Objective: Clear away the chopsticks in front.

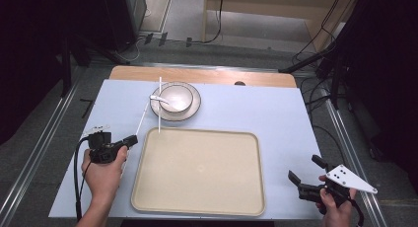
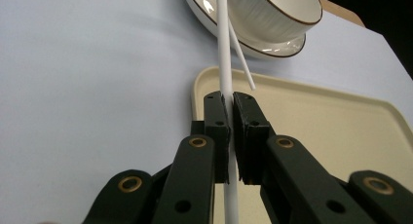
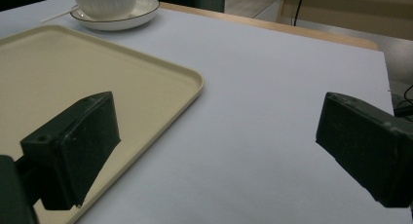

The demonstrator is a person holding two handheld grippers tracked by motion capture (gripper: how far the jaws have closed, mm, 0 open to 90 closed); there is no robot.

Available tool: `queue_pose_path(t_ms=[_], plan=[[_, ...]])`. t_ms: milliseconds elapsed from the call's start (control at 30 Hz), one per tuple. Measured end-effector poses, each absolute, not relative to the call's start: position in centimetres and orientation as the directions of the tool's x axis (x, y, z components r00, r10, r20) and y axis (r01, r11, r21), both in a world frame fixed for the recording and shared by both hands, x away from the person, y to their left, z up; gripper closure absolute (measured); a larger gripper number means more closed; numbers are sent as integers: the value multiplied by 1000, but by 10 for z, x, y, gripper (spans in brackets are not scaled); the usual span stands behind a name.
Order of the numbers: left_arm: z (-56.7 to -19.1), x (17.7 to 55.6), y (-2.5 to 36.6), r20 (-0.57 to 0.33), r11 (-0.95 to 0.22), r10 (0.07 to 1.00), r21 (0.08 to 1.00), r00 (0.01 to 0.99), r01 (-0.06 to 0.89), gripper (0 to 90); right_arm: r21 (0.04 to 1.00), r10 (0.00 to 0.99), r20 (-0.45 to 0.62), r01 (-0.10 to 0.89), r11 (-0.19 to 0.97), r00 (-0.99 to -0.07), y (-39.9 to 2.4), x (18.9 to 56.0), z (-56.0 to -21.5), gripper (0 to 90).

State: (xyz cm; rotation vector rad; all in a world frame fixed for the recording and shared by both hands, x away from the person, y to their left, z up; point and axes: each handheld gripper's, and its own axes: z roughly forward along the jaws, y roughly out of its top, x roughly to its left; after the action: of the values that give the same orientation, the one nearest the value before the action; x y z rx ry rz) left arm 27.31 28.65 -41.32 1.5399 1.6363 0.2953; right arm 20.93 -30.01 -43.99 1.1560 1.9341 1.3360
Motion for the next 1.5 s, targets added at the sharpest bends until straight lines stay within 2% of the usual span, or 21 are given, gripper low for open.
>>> queue_pose_path(t_ms=[933, 1500], plan=[[-428, 240, 272, -401, 196, 908, 666, 124, 719, 862, 924, 863, 47, 351, 154, -502, -300, 209, -439, 23], [-434, 232, 255, -400, 153, 901, 655, 168, 740, 862, 925, 863, 45, 348, 155, -503, -298, 207, -438, 23]])
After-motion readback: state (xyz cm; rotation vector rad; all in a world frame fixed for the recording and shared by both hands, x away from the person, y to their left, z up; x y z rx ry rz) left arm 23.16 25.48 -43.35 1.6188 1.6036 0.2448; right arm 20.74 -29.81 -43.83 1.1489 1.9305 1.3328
